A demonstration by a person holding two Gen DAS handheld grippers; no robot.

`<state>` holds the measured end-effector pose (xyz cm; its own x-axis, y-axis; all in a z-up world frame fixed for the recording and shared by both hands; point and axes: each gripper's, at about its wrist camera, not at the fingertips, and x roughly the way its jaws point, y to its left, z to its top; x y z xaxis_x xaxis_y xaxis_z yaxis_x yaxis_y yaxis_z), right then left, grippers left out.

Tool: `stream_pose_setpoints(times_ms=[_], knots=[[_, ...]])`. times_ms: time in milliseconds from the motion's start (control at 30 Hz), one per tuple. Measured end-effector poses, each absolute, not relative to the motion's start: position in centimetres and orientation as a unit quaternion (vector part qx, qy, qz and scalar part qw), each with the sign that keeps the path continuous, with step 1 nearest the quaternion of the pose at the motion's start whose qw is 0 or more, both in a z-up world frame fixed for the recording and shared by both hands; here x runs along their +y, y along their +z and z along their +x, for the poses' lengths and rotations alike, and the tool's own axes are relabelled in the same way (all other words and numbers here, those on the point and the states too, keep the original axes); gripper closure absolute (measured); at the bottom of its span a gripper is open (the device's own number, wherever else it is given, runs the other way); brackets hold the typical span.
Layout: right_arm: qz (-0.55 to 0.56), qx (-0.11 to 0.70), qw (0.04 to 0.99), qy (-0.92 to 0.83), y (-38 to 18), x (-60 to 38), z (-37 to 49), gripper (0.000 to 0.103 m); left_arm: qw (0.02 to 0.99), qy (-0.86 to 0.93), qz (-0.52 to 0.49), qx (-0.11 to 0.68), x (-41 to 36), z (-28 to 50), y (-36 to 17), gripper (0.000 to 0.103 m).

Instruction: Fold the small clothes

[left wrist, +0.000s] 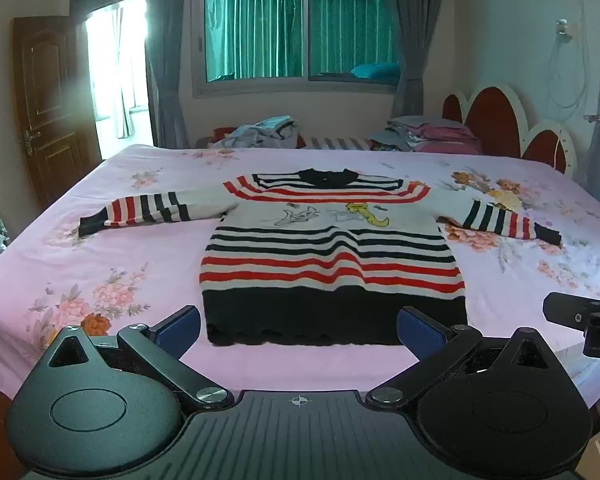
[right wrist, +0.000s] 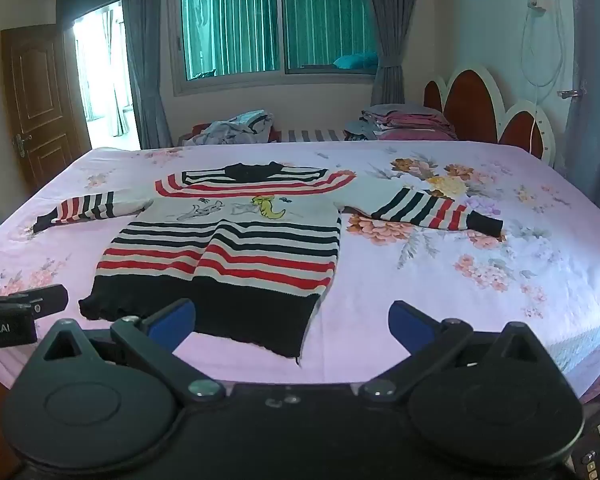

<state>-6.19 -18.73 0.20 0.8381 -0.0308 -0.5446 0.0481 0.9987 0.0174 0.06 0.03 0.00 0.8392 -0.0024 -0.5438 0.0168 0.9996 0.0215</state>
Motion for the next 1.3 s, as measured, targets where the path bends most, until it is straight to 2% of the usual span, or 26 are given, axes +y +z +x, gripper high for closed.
stream_pose_setpoints(times_ms=[1300], knots=[[0.024,0.286,0.958,-0.012,0.4,-18.8,-4.9,0.0,0.96,-0.003,0.019,0.281,-0.6,0.5,0.0,0.0]])
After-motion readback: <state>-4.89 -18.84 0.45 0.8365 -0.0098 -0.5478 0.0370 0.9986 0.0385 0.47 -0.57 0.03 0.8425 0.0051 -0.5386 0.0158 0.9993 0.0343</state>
